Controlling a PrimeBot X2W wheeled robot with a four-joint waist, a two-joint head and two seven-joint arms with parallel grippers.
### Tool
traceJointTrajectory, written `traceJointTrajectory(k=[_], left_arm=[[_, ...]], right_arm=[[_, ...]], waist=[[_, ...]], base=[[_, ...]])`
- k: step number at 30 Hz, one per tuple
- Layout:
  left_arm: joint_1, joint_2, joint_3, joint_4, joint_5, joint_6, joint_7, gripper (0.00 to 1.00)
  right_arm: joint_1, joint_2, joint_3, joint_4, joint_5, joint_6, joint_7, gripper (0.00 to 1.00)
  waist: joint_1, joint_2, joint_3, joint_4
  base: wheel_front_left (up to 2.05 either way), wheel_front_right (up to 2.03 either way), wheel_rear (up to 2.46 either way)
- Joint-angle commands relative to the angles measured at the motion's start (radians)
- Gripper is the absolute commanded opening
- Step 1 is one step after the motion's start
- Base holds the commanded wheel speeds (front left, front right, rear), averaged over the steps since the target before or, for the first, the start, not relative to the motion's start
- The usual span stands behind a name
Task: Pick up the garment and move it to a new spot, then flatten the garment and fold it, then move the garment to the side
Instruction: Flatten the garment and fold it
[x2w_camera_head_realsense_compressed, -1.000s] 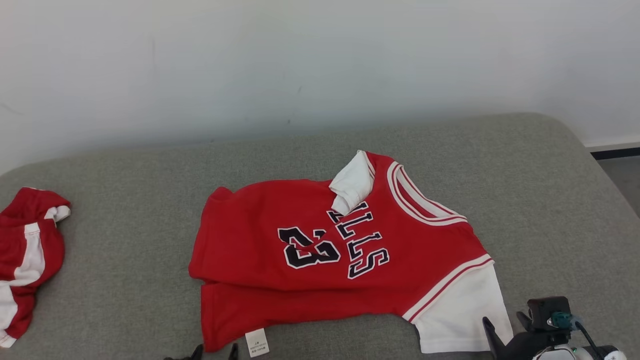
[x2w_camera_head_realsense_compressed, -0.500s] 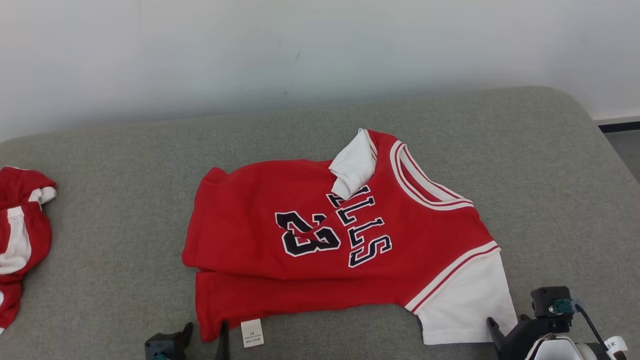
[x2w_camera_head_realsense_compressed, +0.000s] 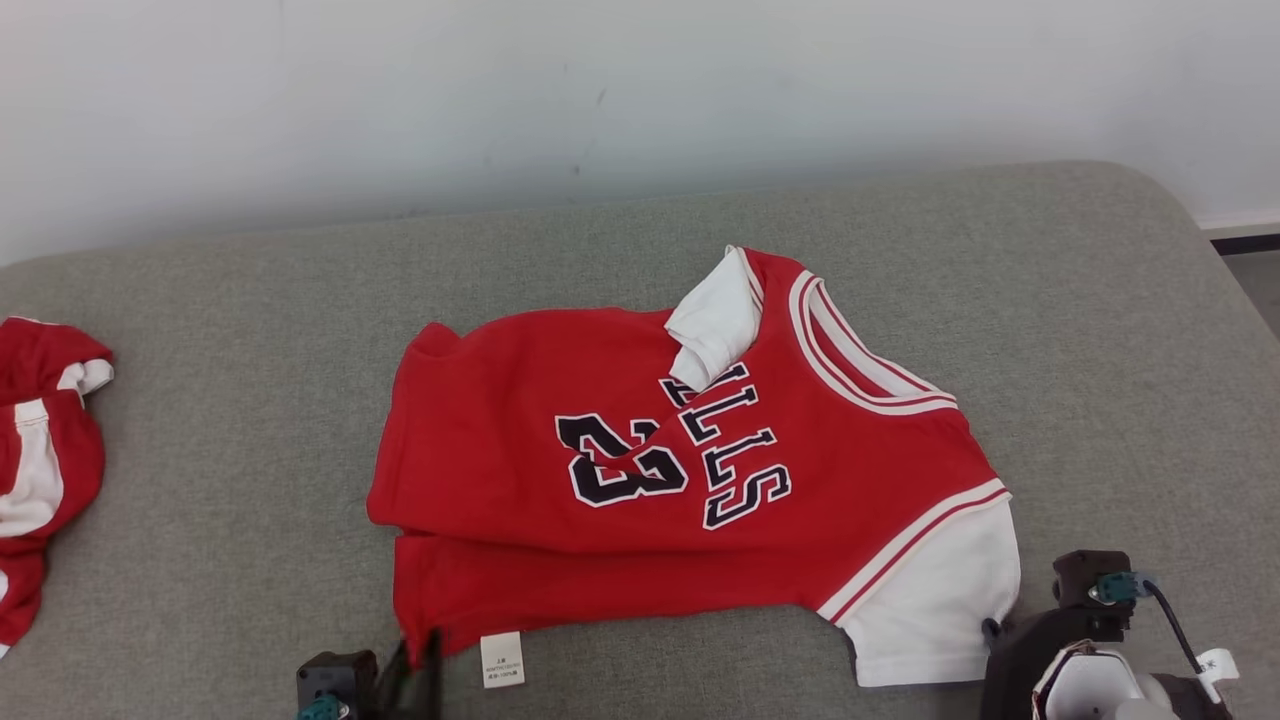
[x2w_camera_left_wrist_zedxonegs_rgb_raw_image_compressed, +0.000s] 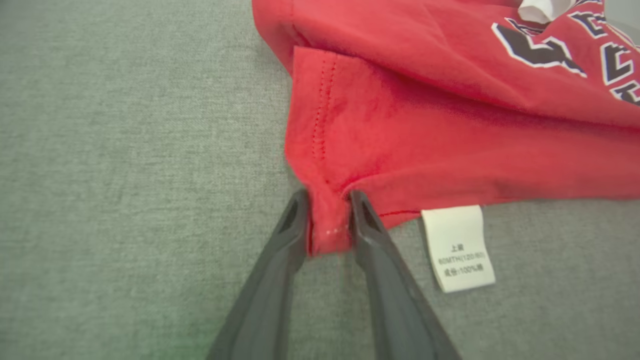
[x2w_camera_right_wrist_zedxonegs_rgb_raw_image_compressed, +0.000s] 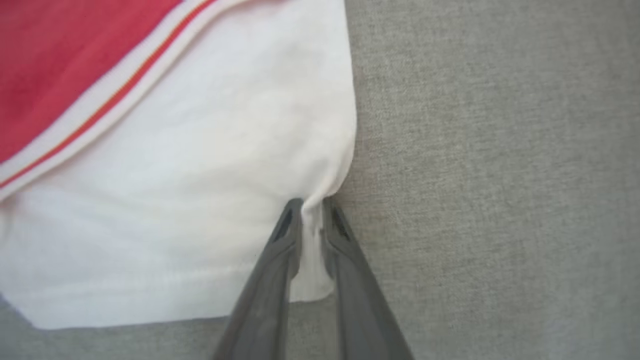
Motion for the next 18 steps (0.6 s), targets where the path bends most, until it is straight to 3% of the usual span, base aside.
traceJointTrajectory(k=[1, 8, 18], left_arm=[[0.001, 0.001, 0.0, 0.011, -0.016, -0.003, 0.006, 0.0], [-0.018, -0.002, 0.009, -0.051, -0.056, -0.027, -0.008, 0.0], [-0.14, 0.013, 0.018, -0.265, -0.126, -0.075, 0.074, 0.0]], right_arm=[[0.022, 0.022, 0.019, 0.035, 0.012, 0.003, 0.019, 0.0], [-0.022, 0.017, 0.027, -0.035, 0.122, 0.004, -0.053, 0.0], [-0.119, -0.051, 0.052, -0.321, 0.254, 0.003, -0.039, 0.0]], waist=[[0.0001, 0.0001, -0.001, 0.0], [0.0001, 0.0001, -0.017, 0.001], [0.0001, 0.0001, -0.024, -0.007]], base=[[0.0, 0.0, 0.0], [0.0, 0.0, 0.0], [0.0, 0.0, 0.0]])
